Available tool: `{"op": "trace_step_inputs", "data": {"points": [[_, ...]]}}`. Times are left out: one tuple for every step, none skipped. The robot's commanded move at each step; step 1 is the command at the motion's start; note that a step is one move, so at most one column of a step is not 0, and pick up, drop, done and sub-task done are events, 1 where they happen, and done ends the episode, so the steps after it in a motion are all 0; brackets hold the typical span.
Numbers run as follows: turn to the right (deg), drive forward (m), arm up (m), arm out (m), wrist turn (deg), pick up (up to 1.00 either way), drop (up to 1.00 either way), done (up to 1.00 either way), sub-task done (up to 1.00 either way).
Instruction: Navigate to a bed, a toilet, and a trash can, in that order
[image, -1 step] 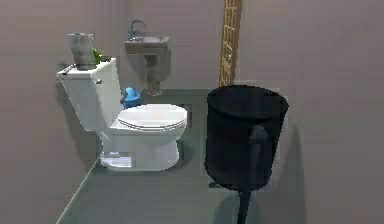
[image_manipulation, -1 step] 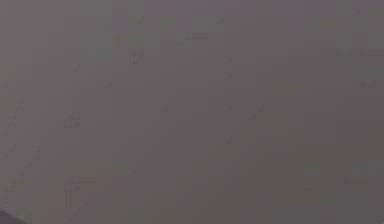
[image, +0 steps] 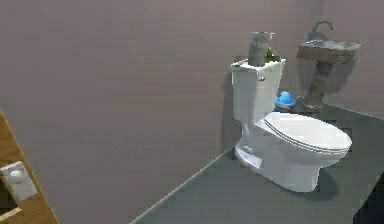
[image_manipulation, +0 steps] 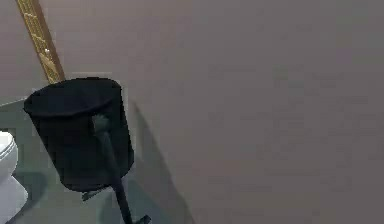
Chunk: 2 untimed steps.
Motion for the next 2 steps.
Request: {"op": "trace_step_inputs", "data": {"points": [[-45.0,0.0,0.0,0.0,0.0,0.0,0.0,0.0,0.0],[-45.0,0.0,0.0,0.0,0.0,0.0,0.0,0.0,0.0]]}}
